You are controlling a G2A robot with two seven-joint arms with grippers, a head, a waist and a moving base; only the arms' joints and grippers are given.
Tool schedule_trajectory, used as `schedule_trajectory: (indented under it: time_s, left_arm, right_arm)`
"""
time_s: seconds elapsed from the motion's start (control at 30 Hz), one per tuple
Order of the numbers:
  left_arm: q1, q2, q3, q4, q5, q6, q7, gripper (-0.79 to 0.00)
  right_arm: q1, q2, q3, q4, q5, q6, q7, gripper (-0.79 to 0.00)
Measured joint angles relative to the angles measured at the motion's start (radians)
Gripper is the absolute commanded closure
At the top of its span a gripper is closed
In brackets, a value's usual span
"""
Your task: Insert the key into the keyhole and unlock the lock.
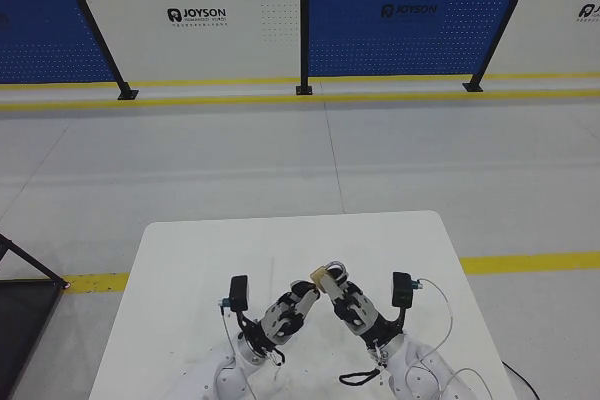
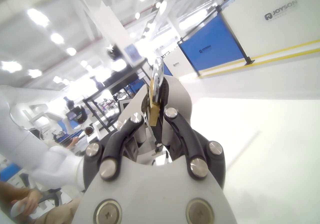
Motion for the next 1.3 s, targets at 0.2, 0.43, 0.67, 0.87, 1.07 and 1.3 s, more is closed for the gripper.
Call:
schedule_trajectory:
  time_s: [0.2,0.43,0.67,0.87,1.07,1.3]
  left_arm:
    - [0.003,0.0,-0.008,0.005,-0.017,-0.011,-0.016,-0.077]
    - [0.0,-0.003,-0.008,0.008,-0.032,-0.009,-0.041,-0.012]
    - [-0.002,-0.007,-0.009,0.01,-0.03,0.002,-0.051,0.0]
    - [0.007,-0.011,-0.015,-0.004,0.039,0.054,0.002,0.0]
    - [0.009,-0.016,-0.013,0.002,0.12,0.104,0.078,0.0]
    - [0.007,-0.021,-0.005,0.014,0.208,0.152,0.156,0.0]
  right_arm:
    - [0.001,0.0,-0.001,0.0,0.002,0.004,0.0,0.0]
    - [0.002,0.001,-0.001,0.001,0.004,0.003,-0.001,0.0]
    - [0.002,0.001,-0.002,0.001,0.006,0.006,0.001,0.0]
    - [0.001,0.002,-0.004,-0.001,0.003,0.014,0.004,0.0]
    - [-0.003,0.002,-0.005,-0.004,0.001,0.023,0.001,0.0]
    - [-0.005,0.002,-0.007,-0.007,0.0,0.03,-0.001,0.0]
